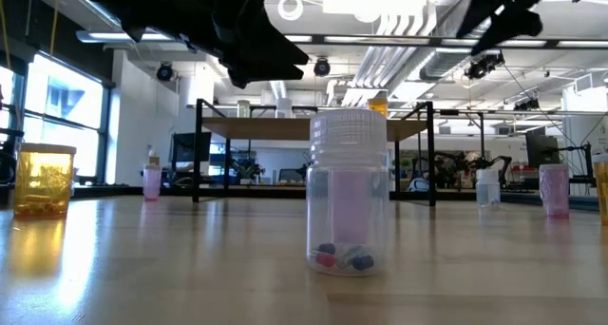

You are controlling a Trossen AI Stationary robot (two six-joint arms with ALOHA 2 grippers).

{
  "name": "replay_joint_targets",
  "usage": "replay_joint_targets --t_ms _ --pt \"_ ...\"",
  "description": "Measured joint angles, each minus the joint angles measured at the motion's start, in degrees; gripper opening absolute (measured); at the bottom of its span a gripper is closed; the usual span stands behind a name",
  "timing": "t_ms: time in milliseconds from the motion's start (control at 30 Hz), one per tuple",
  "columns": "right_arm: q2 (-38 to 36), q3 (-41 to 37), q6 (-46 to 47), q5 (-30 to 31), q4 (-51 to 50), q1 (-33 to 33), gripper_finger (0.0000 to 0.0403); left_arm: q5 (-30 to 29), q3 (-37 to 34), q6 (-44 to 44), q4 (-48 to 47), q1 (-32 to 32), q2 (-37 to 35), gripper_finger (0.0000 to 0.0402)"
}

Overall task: Pick and place medicine bottles onto shelf by color
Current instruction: Put the right pink pill bottle on the shelf

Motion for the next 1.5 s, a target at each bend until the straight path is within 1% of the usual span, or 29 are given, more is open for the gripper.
replay_joint_targets --t_ms 133,267,733,900,1133,1200,1367,1500 --pt "1.88 -2.44 4.85 -0.14 -3.27 0.07 0.0256 0.86 0.0 0.87 -0.03 -0.11 0.0 0.022" --pt "2.44 -5.23 7.74 -0.2 -3.31 1.64 0.0256 1.58 0.0 0.87 -0.03 -0.24 0.0 0.022" --pt "2.27 -11.19 21.42 0.37 -3.56 14.38 0.0256 1.65 0.02 0.63 -0.03 -0.43 0.0 0.022" --pt "2.27 -12.06 26.52 2.97 -3.96 19.25 0.0256 1.65 0.02 -0.64 -0.01 -0.43 0.0 0.022" --pt "2.27 -12.06 32.01 9.42 -3.29 25.81 0.0256 1.65 0.02 -0.64 0.02 -0.41 0.0 0.022" --pt "2.27 -12.06 32.02 10.56 -3.31 26.42 0.0256 1.63 0.02 -0.22 0.6 -0.41 0.0 0.022" --pt "2.27 -12.06 32.03 10.88 -3.31 25.44 0.0256 1.67 0.04 -0.1 4.78 -0.41 0.0 0.022" --pt "2.27 -12.06 31.39 10.95 -3.33 24.73 0.0256 3.57 0.07 0.87 5.9 -0.39 0.0 0.022"
